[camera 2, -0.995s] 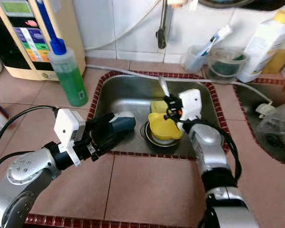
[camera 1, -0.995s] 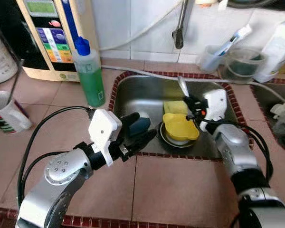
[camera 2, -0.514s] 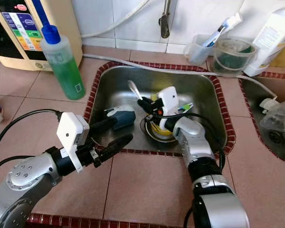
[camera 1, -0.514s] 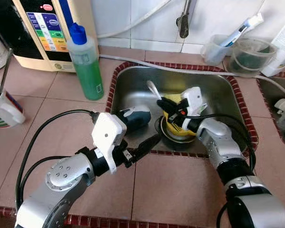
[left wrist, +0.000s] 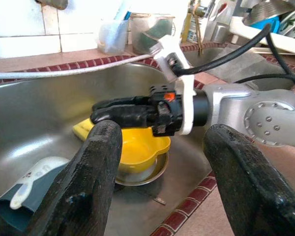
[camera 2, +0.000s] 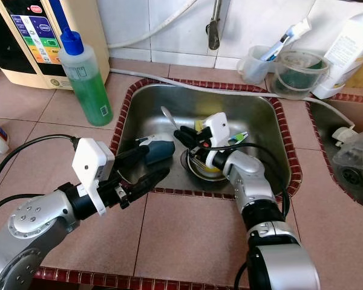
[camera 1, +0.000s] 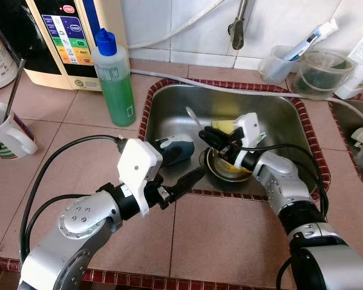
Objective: Kitchen organization
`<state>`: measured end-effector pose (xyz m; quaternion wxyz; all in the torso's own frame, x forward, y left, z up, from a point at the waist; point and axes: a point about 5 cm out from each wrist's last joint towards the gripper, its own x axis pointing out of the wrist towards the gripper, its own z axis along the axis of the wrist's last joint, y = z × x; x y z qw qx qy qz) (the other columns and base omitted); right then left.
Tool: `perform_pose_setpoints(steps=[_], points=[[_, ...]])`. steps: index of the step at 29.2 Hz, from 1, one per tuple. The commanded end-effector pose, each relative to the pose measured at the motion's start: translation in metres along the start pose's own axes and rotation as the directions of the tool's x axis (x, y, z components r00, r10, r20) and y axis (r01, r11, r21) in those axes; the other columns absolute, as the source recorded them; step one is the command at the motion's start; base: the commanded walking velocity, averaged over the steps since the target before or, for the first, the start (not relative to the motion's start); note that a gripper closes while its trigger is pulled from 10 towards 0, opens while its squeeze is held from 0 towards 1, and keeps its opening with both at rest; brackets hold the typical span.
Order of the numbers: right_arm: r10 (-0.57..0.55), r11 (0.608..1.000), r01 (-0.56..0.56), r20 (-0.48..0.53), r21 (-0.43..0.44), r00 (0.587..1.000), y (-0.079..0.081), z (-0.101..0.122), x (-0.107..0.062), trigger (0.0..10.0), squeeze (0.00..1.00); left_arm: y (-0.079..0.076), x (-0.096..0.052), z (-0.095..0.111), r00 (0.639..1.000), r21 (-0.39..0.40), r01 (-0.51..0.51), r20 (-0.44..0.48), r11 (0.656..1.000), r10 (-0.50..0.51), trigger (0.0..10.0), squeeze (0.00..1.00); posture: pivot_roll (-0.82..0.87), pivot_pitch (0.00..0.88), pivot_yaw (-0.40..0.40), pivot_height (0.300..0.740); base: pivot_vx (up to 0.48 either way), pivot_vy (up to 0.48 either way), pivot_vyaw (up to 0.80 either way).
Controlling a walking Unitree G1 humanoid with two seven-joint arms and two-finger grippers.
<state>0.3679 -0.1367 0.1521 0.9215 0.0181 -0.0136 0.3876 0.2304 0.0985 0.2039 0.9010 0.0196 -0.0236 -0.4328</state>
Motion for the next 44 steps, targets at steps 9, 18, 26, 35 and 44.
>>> perform_pose_setpoints(steps=[9, 18, 26, 35, 44], points=[[0.002, 1.000, -0.002, 0.029, -0.002, 1.000, -0.007, 0.008, -0.002, 10.0, 1.00, 0.004, 0.002, 0.001, 1.000, 0.011, 0.004, 0.002, 1.000, -0.004, 10.0, 0.00, 0.12, 0.181, -0.039, 0.740, 0.000, 0.000, 0.00], [-0.114, 0.991, 0.122, 0.144, -0.050, 0.983, -0.014, 0.025, -0.005, 10.0, 1.00, 0.027, 0.007, -0.011, 0.996, -0.037, -0.087, -0.016, 0.996, 0.087, 10.0, 0.00, 0.12, 0.114, -0.045, 0.740, 0.000, 0.000, 0.00], [-0.258, 0.962, 0.271, 0.248, -0.017, 0.934, -0.012, 0.022, -0.018, 10.0, 1.00, 0.055, 0.007, -0.028, 0.964, -0.057, -0.266, -0.019, 0.962, 0.265, 10.0, 0.00, 0.10, 0.038, -0.040, 0.740, 0.000, 0.000, 0.00], [-0.411, 0.900, 0.436, 0.316, -0.009, 0.855, -0.010, 0.022, -0.032, 10.0, 1.00, 0.077, 0.011, -0.041, 0.911, -0.065, -0.412, -0.028, 0.909, 0.411, 10.0, 0.00, 0.07, 0.000, -0.030, 0.740, 0.000, 0.000, 0.00], [-0.516, 0.825, 0.563, 0.350, -0.041, 0.782, 0.011, 0.016, -0.037, 10.0, 1.00, 0.090, 0.020, -0.055, 0.847, 0.061, -0.528, -0.036, 0.847, 0.531, 10.0, 0.00, 0.04, 0.000, -0.004, 0.740, 0.000, 0.000, 0.00]])
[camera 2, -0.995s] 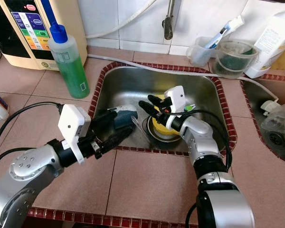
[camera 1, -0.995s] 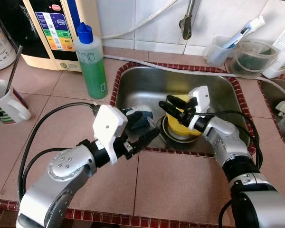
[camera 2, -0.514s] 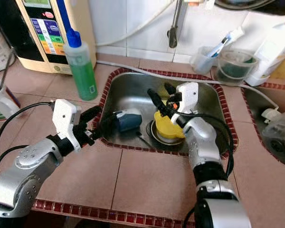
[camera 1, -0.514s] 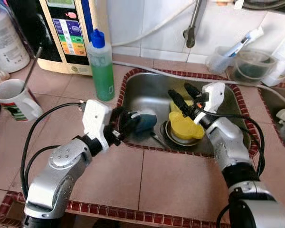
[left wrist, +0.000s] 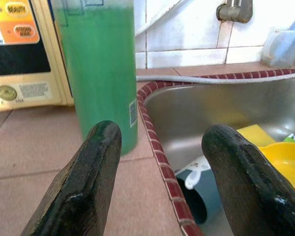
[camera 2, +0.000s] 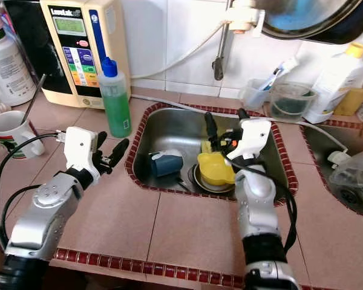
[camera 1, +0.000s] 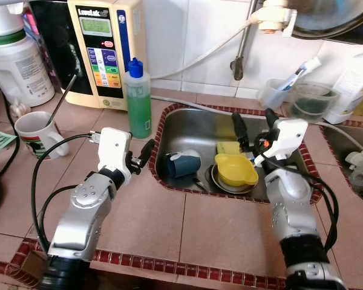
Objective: Kitchen organization
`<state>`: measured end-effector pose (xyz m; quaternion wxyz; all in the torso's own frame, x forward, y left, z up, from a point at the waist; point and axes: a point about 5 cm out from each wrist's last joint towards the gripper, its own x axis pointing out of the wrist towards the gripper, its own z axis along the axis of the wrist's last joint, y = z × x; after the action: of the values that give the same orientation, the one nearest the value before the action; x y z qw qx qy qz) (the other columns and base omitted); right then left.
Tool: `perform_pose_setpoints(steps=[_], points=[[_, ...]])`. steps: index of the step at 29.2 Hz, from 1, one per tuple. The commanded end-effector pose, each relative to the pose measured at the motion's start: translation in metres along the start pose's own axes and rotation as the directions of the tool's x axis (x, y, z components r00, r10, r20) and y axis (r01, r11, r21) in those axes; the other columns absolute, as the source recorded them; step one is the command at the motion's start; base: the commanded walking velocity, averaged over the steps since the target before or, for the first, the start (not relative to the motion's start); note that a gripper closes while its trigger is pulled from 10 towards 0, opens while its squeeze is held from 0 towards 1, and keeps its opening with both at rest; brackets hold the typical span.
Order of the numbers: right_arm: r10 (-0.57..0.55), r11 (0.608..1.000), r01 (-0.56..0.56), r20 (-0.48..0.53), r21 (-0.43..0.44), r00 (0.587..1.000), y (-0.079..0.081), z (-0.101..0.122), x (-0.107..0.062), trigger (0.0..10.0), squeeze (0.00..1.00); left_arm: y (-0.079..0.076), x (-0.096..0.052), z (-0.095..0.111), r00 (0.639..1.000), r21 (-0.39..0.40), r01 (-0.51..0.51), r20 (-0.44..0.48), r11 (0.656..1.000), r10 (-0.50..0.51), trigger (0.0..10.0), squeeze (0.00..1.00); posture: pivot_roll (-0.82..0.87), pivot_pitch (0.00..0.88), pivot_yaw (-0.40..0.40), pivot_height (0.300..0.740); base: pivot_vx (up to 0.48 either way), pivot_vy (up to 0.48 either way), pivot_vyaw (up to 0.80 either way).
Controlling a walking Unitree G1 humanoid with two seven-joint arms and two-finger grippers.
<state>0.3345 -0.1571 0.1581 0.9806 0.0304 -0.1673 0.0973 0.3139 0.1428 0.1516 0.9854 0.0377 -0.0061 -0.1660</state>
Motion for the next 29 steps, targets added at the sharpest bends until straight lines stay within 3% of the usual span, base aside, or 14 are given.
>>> perform_pose_setpoints(steps=[1, 4, 9, 10, 11, 18, 23, 29], points=[[-0.008, 1.000, 0.008, 0.040, 0.002, 0.999, 0.006, 0.007, -0.001, 10.0, 1.00, -0.001, 0.005, -0.001, 1.000, -0.010, -0.016, 0.012, 1.000, 0.016, 10.0, 0.00, 0.03, 0.000, -0.003, 0.740, 0.000, 0.000, 0.00], [-0.035, 0.999, 0.035, 0.033, 0.003, 0.999, 0.012, 0.004, -0.006, 10.0, 1.00, -0.002, 0.007, -0.005, 0.999, -0.100, -0.012, 0.031, 0.995, 0.015, 10.0, 0.00, 0.03, 0.000, -0.008, 0.740, 0.000, 0.000, 0.00], [-0.082, 0.997, 0.082, 0.019, -0.005, 0.996, 0.018, 0.000, -0.010, 10.0, 1.00, -0.003, 0.009, -0.007, 0.995, -0.132, -0.052, 0.076, 0.990, 0.062, 10.0, 0.00, 0.02, 0.000, -0.016, 0.740, 0.000, 0.000, 0.00], [-0.084, 0.996, 0.084, 0.018, -0.011, 0.996, 0.019, 0.000, -0.010, 10.0, 0.18, -0.003, 0.010, -0.008, 0.994, -0.107, -0.063, 0.082, 0.992, 0.072, 10.0, 0.00, 0.02, 0.000, -0.018, 0.740, 0.000, 0.000, 0.00], [-0.082, 0.996, 0.083, 0.020, -0.028, 0.996, 0.021, 0.001, -0.009, 10.0, 0.00, -0.003, 0.011, -0.009, 0.994, -0.105, -0.064, 0.083, 0.992, 0.073, 10.0, 0.00, 0.02, 0.000, -0.018, 0.740, 0.000, 0.000, 0.00], [-0.120, 0.987, 0.122, 0.028, -0.105, 0.992, 0.023, 0.004, -0.010, 10.0, 0.00, -0.001, 0.014, -0.003, 0.986, -0.081, -0.077, 0.141, 0.994, 0.088, 10.0, 0.00, 0.02, 0.000, -0.023, 0.740, 0.000, 0.000, 0.00], [-0.168, 0.974, 0.171, 0.033, -0.148, 0.985, 0.024, 0.006, -0.022, 10.0, 0.00, -0.001, 0.002, -0.004, 0.982, -0.137, -0.069, 0.166, 0.988, 0.091, 10.0, 0.00, 0.02, 0.000, -0.020, 0.740, 0.000, 0.000, 0.00], [-0.139, 0.977, 0.135, -0.013, -0.164, 0.990, 0.026, 0.005, -0.034, 10.0, 0.00, -0.004, -0.009, -0.008, 0.985, -0.155, -0.053, 0.155, 0.986, 0.077, 10.0, 0.00, 0.03, 0.000, -0.022, 0.740, 0.000, 0.000, 0.00]])
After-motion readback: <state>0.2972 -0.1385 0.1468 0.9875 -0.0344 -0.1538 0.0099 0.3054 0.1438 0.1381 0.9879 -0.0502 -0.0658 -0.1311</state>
